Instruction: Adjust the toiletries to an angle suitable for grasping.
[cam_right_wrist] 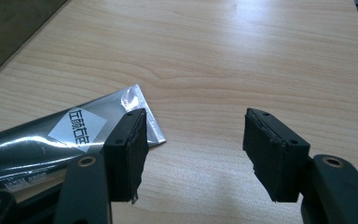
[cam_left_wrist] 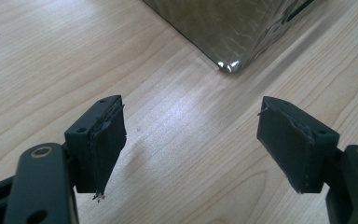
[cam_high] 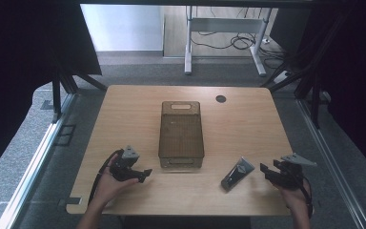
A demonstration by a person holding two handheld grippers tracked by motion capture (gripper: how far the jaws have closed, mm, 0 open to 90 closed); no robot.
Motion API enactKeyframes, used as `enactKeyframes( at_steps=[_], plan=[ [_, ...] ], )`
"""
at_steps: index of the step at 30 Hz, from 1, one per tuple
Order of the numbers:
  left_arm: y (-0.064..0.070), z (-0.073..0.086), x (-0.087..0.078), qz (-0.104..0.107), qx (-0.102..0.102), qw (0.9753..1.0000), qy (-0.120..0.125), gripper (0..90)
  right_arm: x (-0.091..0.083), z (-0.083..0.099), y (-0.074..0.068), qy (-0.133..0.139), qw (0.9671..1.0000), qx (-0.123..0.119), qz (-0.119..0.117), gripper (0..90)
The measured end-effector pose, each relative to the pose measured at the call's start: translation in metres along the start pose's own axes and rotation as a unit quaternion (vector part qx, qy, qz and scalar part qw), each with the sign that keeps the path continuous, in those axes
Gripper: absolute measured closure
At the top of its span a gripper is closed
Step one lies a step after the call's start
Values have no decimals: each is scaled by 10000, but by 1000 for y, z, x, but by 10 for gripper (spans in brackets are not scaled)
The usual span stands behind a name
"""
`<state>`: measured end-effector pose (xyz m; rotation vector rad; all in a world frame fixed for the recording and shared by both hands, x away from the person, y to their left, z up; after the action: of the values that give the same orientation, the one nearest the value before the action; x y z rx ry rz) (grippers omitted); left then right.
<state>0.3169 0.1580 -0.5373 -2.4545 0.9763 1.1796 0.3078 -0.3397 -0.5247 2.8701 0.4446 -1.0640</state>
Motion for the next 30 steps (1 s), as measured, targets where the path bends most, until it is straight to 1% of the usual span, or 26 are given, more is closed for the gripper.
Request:
enactKeyframes(
  at_steps=[3, 4, 7, 8, 9, 10, 12, 13, 15, 16, 17, 18, 21, 22, 23, 24, 25, 27, 30],
  plan=[
    [0, 0, -2, -11, -20, 10000, 38, 240, -1, -1, -1, -7, 10000, 57, -50, 413],
    [0, -1, -3, -23, -20, 10000, 53, 240, -3, -2, -3, 5, 9999, 10, -106, 424],
    [0, 0, -2, -18, -11, 10000, 31, 240, -4, -1, -3, 2, 9998, -114, -142, 441],
    [0, 0, -2, -18, -11, 10000, 31, 240, -4, -1, -3, 2, 9998, -114, -142, 441],
    [1, 0, -1, -8, 7, 10000, 7, 240, -5, 0, -3, -25, 9996, -270, -122, 463],
    [1, 0, -1, -8, 7, 10000, 7, 241, -5, 0, -3, -61, 9995, -287, -135, 463],
    [3, -1, 0, 14, 13, 10000, -2, 240, -5, 1, -4, -115, 9992, -306, -214, 499],
    [4, -1, 0, 16, 17, 10000, -1, 240, -5, 1, -5, -155, 9992, -273, -255, 515],
    [4, 0, 0, 22, 7, 10000, -4, 240, -3, 2, -5, -366, 9986, -192, -315, 533],
    [4, 0, 0, 22, 7, 10000, -4, 240, -3, 2, -5, -366, 9986, -192, -315, 533],
    [4, 0, 0, 25, 5, 10000, -11, 240, -3, 2, -6, -393, 9985, -221, -311, 562],
    [4, -1, 0, 41, -24, 10000, 11, 240, -2, 3, -9, -457, 9977, -286, -415, 607],
    [2, -2, 0, 47, -11, 10000, 12, 241, 0, 3, -11, -486, 9968, -488, -400, 677],
    [2, -2, 0, 47, -11, 10000, 12, 240, 0, 3, -11, -486, 9968, -488, -400, 677],
    [1, -3, 2, 44, -8, 10000, -16, 241, -1, 2, -14, -516, 9961, -525, -482, 764],
    [1, -3, 2, 44, -8, 10000, -16, 240, -1, 2, -14, -516, 9961, -525, -482, 764],
    [1, -3, 2, 49, -22, 10000, -25, 241, -4, 0, -14, -528, 9955, -557, -561, 803],
    [2, -3, -1, 40, -19, 10000, -6, 240, -6, -3, -15, -581, 9946, -567, -649, 833],
    [3, -3, -6, 36, -27, 10000, 77, 241, -8, -10, -16, -876, 9904, -772, -733, 878]
  ],
)
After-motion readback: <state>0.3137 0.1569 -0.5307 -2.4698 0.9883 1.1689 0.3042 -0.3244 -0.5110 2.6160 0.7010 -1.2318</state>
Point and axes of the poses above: each handheld gripper's, and its own axes: x roughly forward along the jaws, z roughly out of its underside, y roughly to its right, the point moved 4 cm from there along x, roughly forward along the jaws, and after that the axes turned 1 degree about -y, right-handed, at the moved point
